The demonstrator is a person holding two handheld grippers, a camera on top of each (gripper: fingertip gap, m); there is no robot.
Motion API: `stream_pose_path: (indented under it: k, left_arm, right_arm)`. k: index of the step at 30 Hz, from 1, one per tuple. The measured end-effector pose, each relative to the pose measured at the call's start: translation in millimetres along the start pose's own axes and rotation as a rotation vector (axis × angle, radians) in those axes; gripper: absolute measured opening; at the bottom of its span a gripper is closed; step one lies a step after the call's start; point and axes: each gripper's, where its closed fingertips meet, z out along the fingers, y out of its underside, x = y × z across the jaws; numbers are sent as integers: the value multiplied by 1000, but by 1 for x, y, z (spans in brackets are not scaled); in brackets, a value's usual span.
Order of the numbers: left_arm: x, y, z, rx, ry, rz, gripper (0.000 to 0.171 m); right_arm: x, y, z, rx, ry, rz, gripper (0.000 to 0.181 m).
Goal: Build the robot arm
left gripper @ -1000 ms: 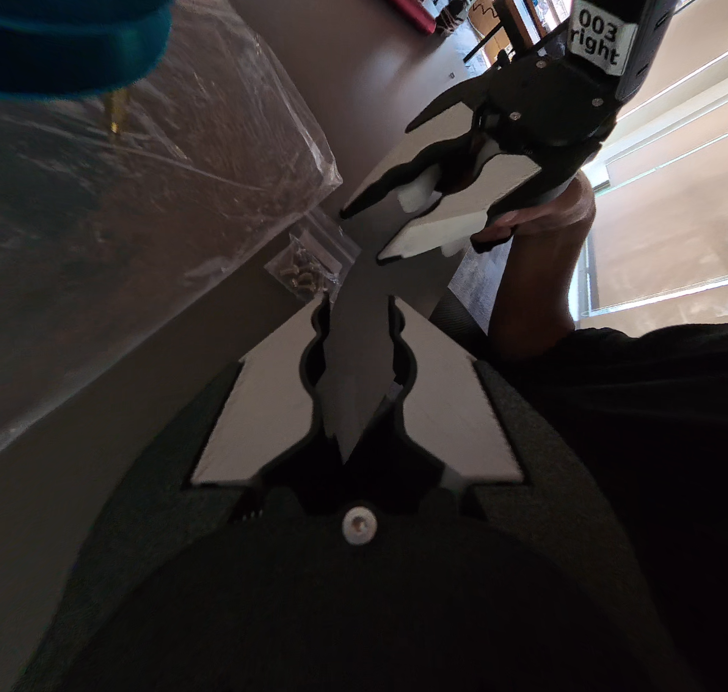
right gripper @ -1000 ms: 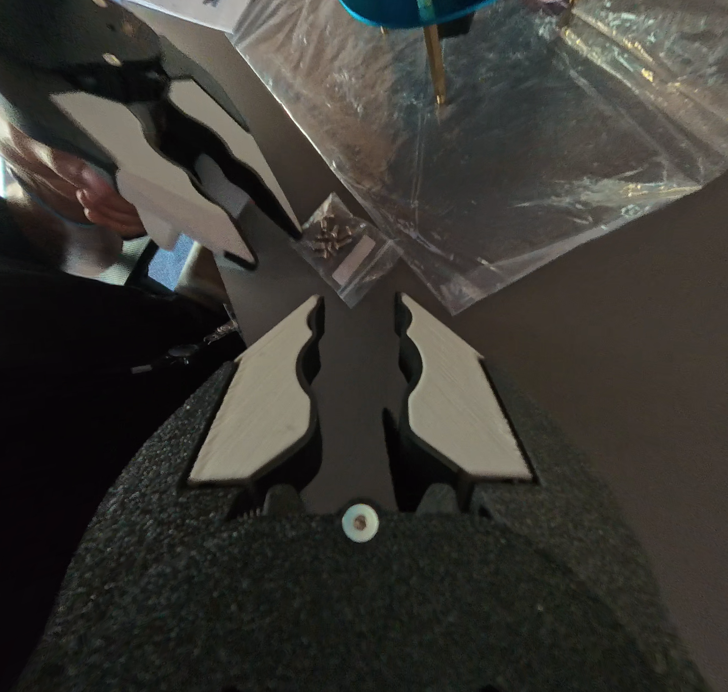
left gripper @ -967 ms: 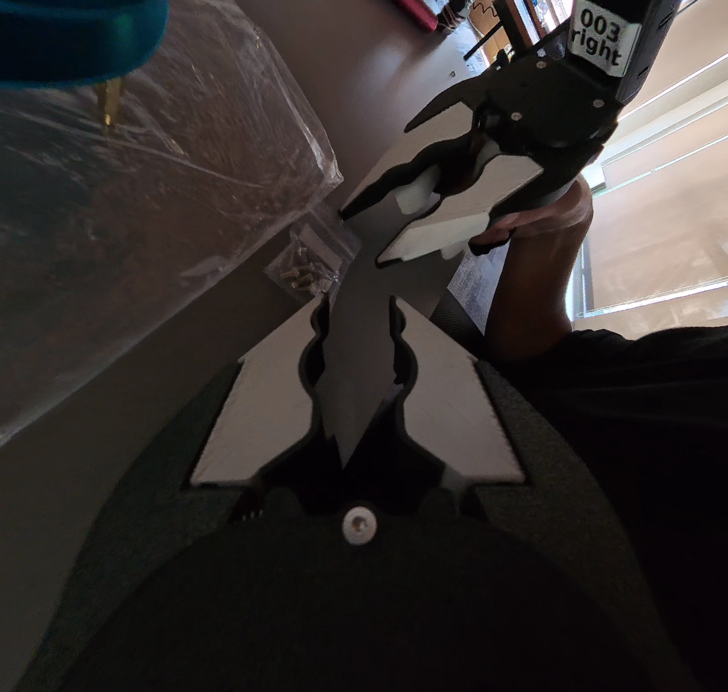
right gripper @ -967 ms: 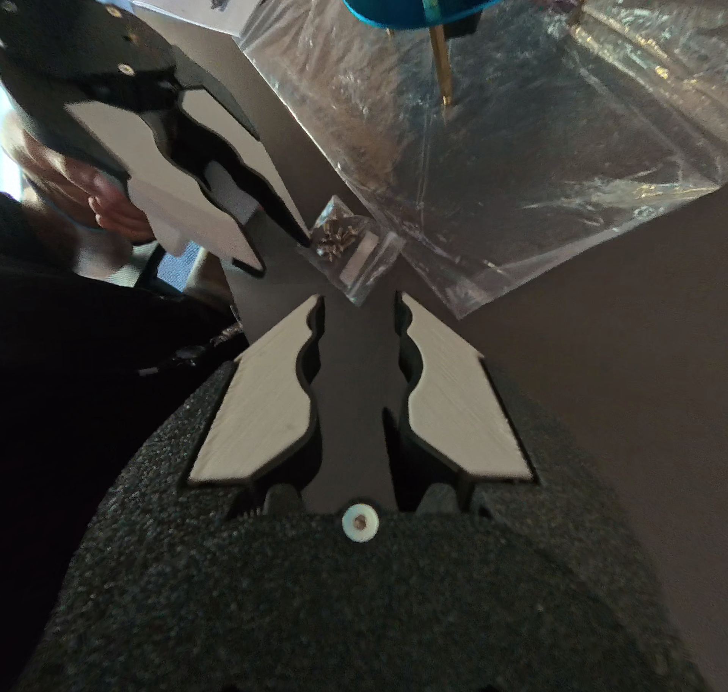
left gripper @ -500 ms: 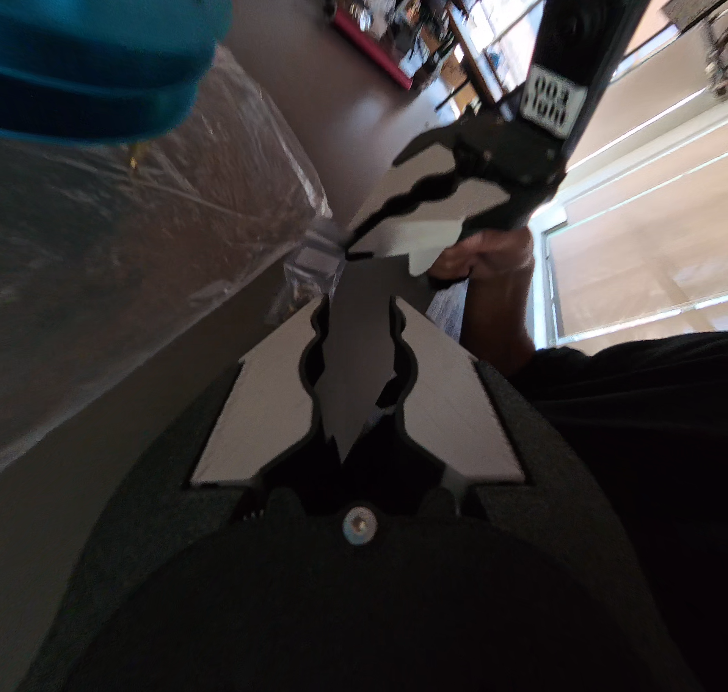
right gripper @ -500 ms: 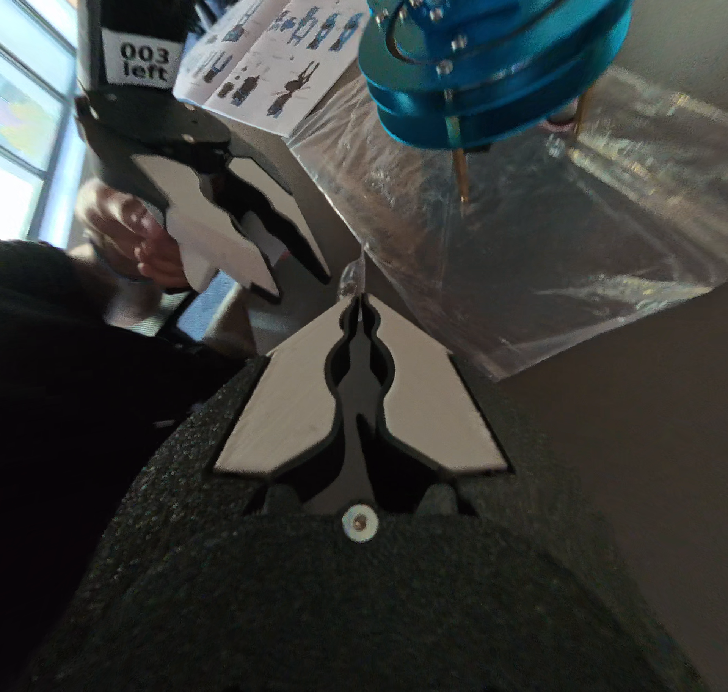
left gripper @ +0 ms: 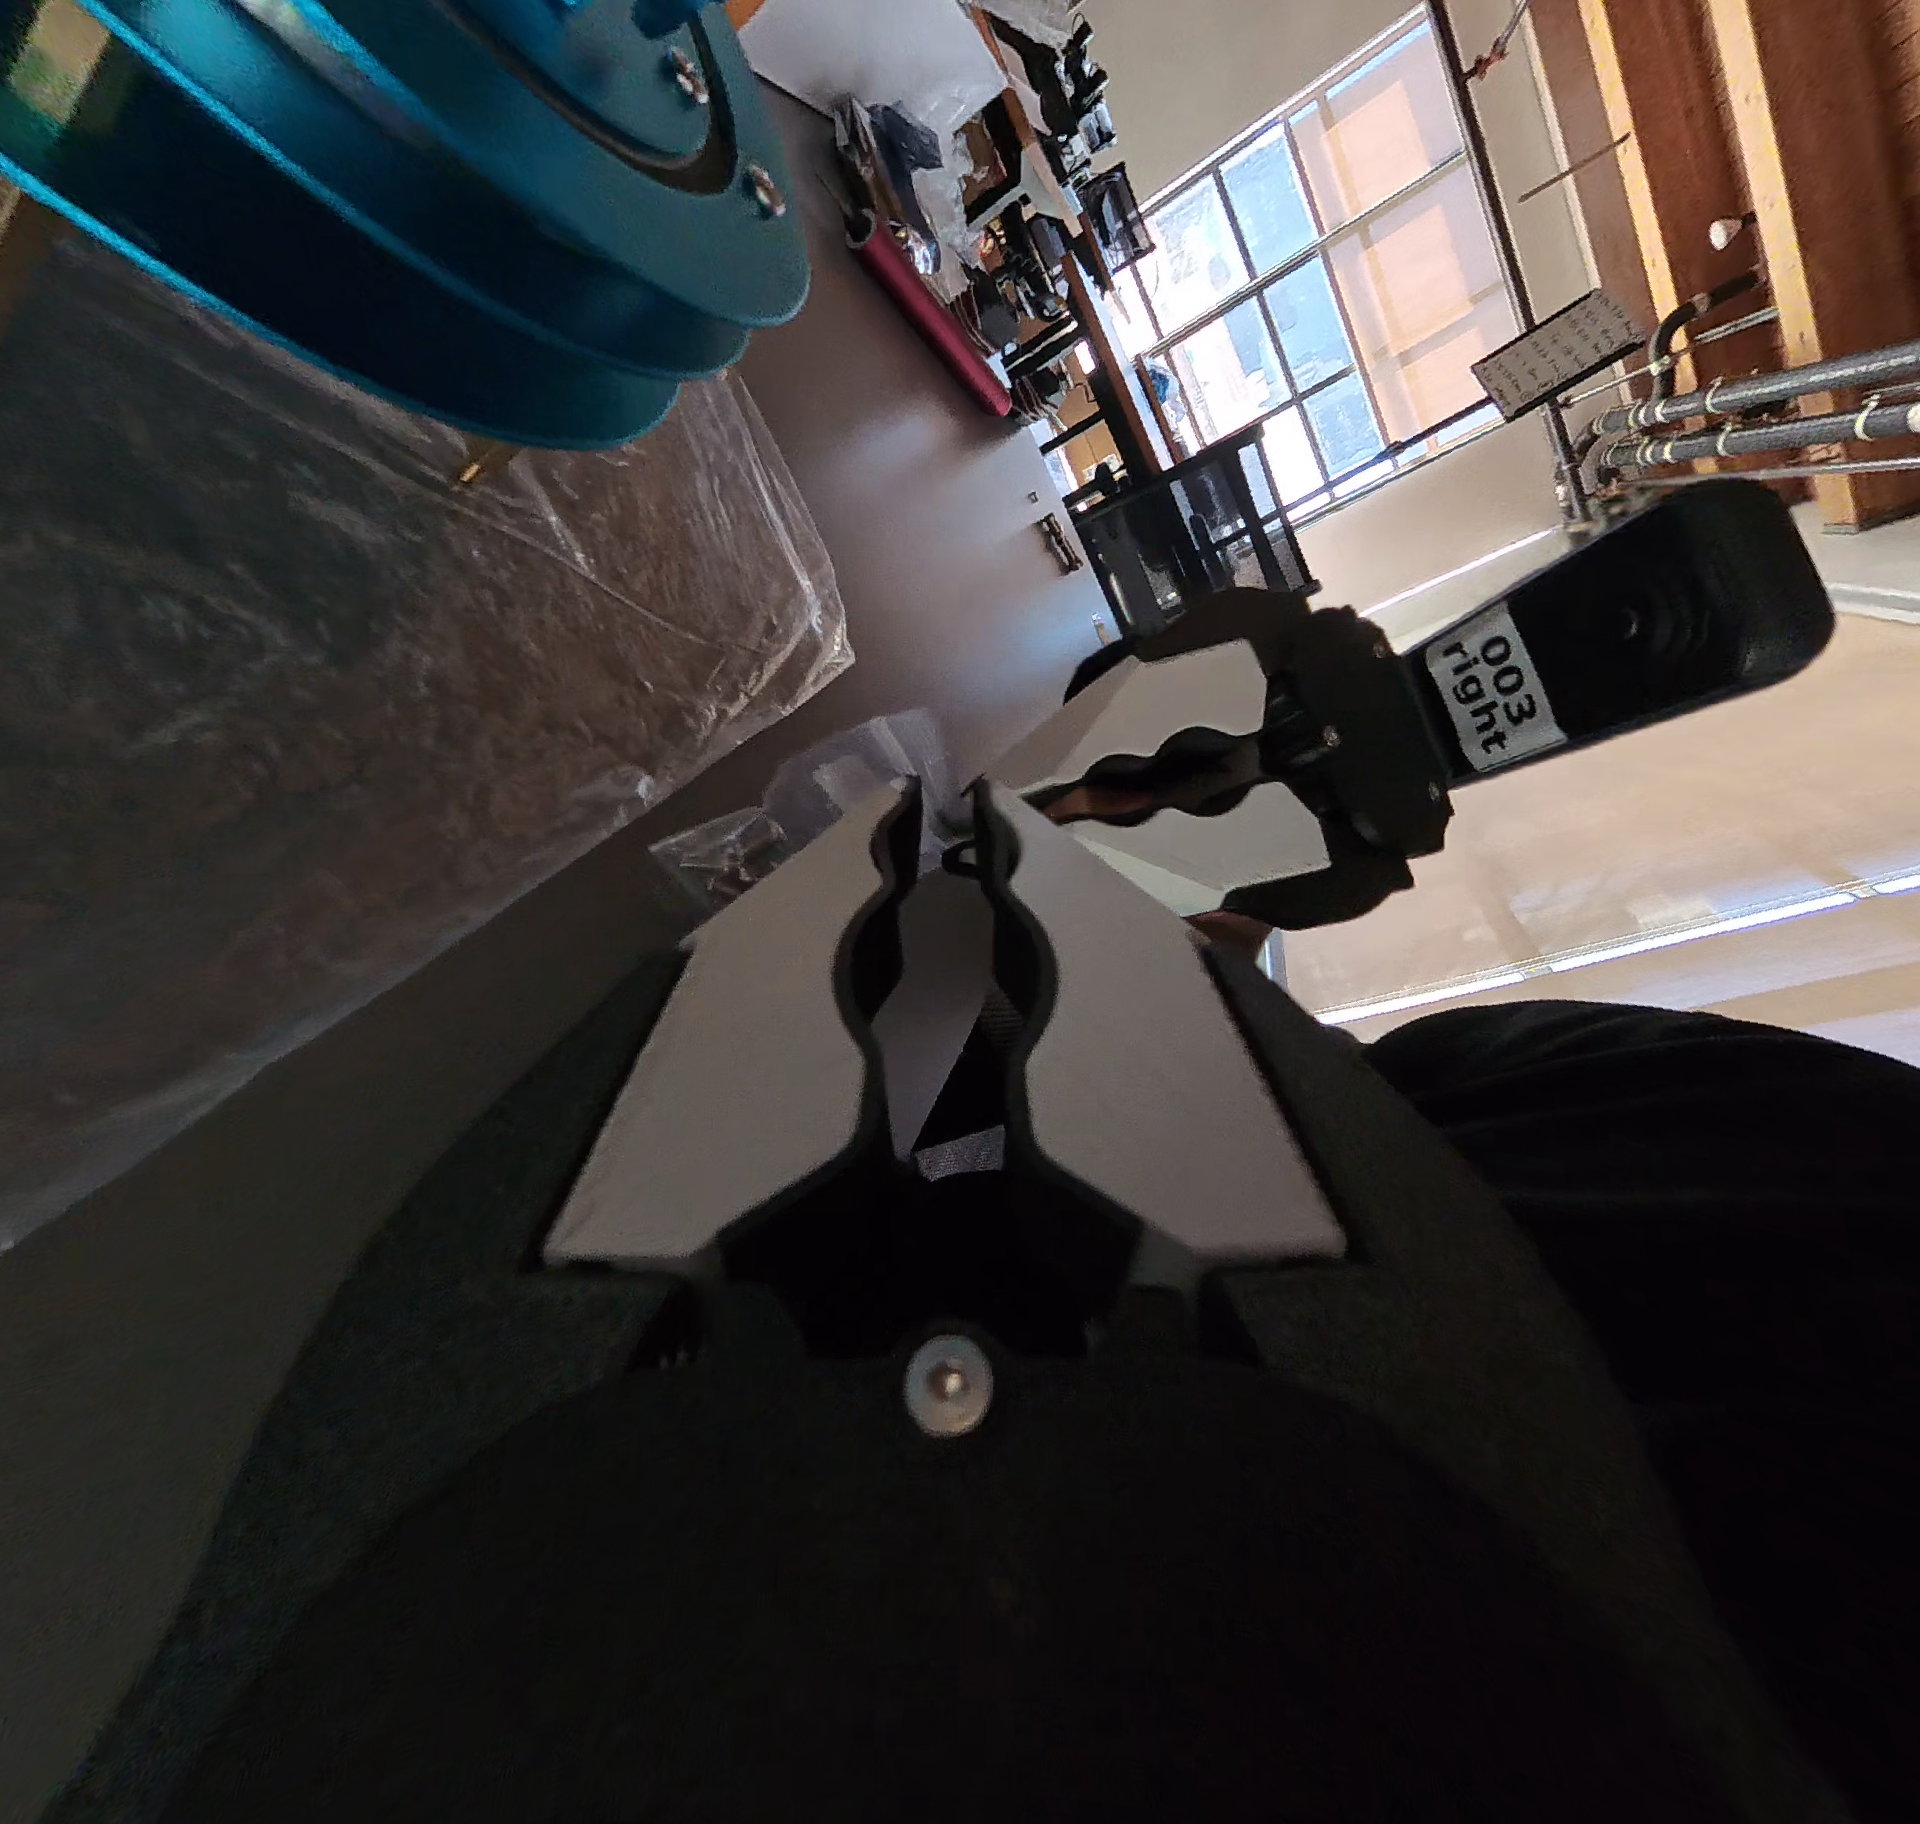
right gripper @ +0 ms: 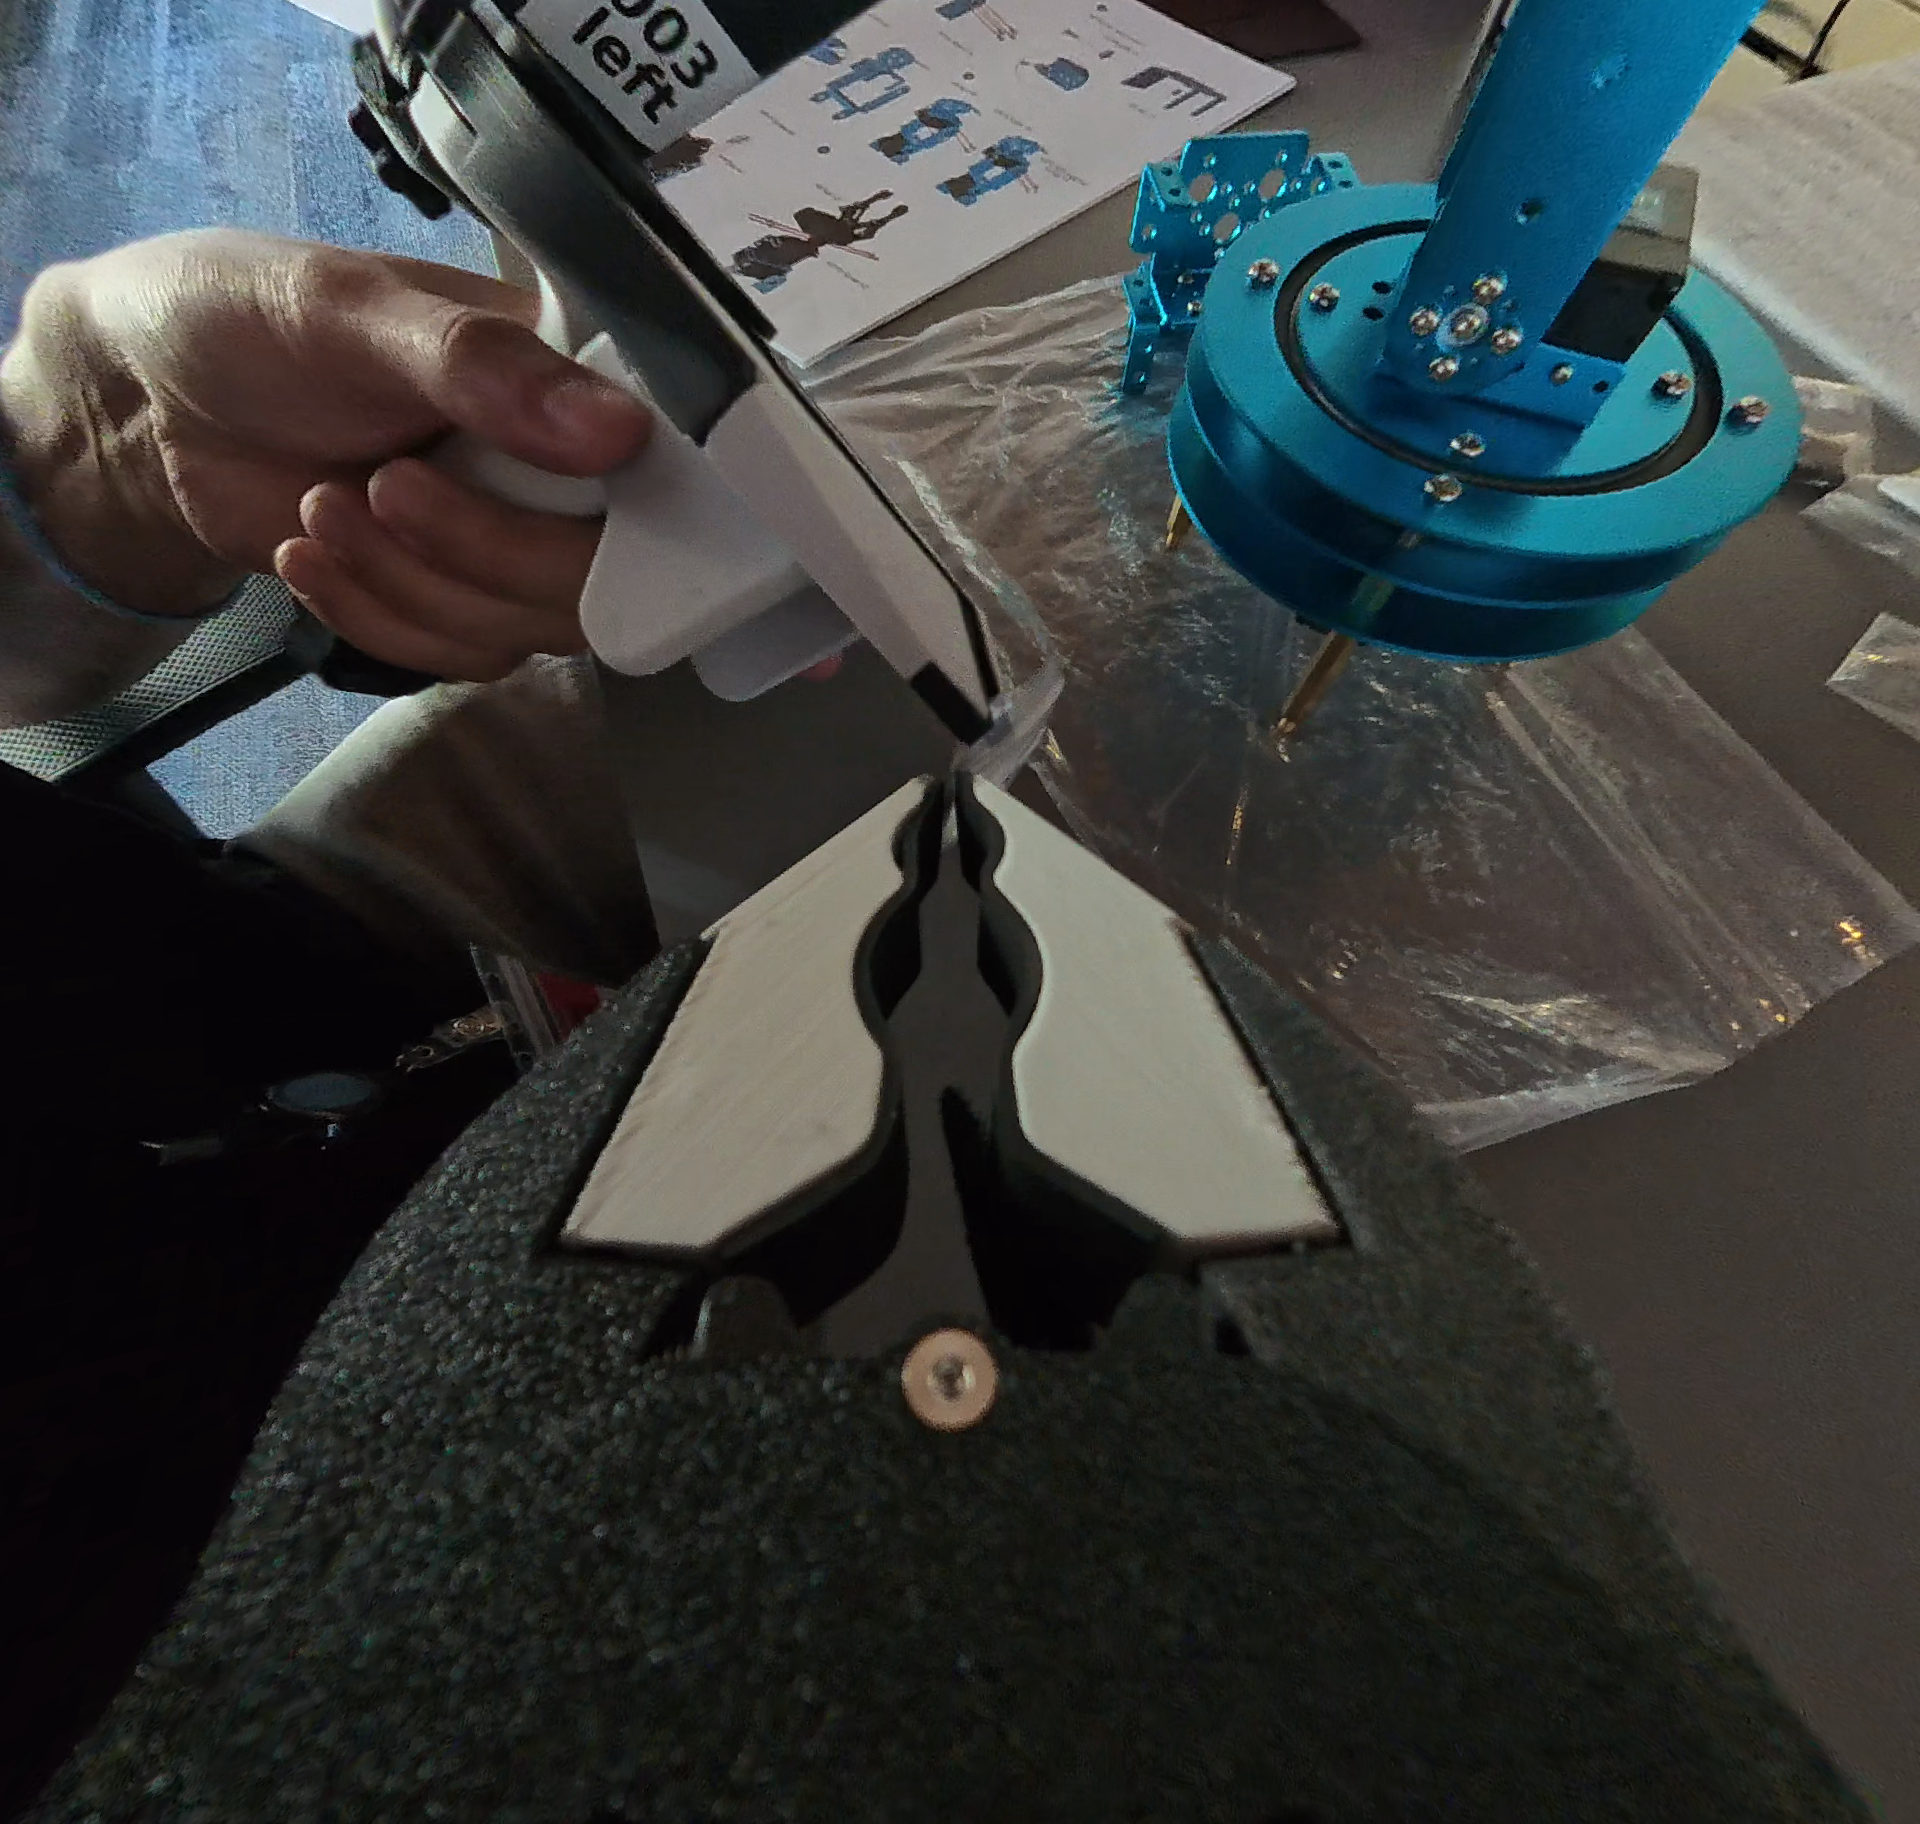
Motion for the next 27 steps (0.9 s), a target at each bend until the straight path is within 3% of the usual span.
stream_pose_path:
  k: [13, 20, 27]
  left_arm:
    - [10, -1, 0, 8, 51, 37, 2]
    - [25, -4, -5, 28, 164, 70, 0]
    - [33, -7, -7, 50, 239, 21, 0]
  right_arm:
    - [-1, -5, -4, 69, -94, 130, 2]
    - [-13, -24, -18, 204, -420, 419, 22]
    - [-7, -30, -21, 264, -480, 493, 15]
